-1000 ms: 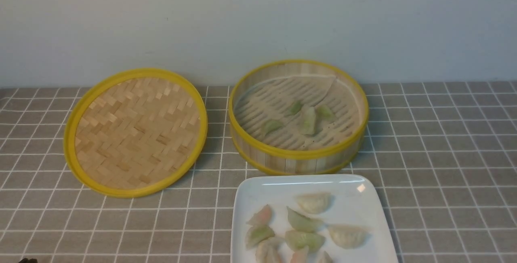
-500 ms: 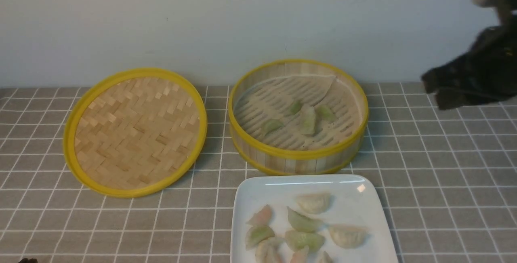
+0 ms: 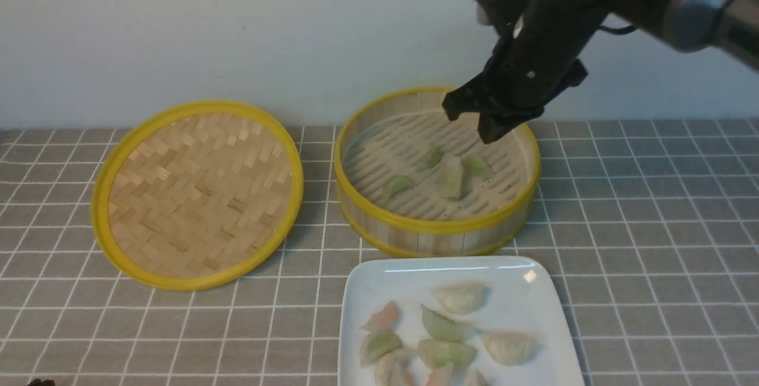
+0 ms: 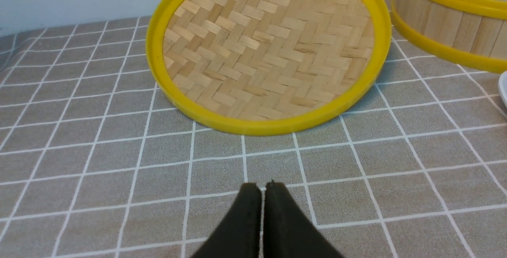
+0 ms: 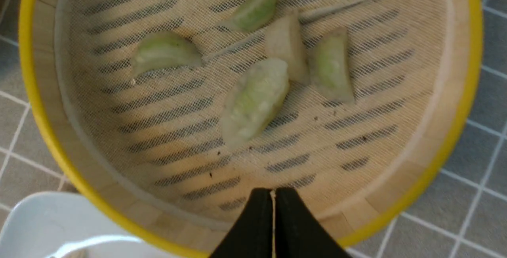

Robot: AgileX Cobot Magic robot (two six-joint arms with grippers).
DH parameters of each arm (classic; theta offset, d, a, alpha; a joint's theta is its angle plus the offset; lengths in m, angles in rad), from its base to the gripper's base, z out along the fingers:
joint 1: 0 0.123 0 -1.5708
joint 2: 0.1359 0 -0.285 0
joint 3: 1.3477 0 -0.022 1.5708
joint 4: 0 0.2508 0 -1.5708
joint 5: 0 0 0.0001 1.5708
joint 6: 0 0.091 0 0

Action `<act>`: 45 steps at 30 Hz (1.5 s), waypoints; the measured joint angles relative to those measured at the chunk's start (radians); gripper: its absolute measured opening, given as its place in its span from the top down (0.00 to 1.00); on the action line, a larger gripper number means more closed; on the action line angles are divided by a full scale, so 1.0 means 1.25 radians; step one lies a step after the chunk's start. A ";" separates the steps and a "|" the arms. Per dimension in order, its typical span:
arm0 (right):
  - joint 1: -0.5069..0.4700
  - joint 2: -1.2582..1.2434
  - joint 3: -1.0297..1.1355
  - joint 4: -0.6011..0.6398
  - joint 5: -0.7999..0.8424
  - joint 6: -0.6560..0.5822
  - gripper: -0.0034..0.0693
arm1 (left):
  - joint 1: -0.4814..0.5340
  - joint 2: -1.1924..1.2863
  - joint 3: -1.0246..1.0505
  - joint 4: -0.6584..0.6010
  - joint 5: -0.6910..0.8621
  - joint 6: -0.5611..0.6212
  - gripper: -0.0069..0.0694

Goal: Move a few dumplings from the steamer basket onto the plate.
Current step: Use the right arm to grab a dumpling from inside the steamer

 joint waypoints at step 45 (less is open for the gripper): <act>-0.007 0.226 -0.170 -0.143 0.004 0.030 0.28 | 0.000 0.000 0.000 0.000 0.001 0.000 0.92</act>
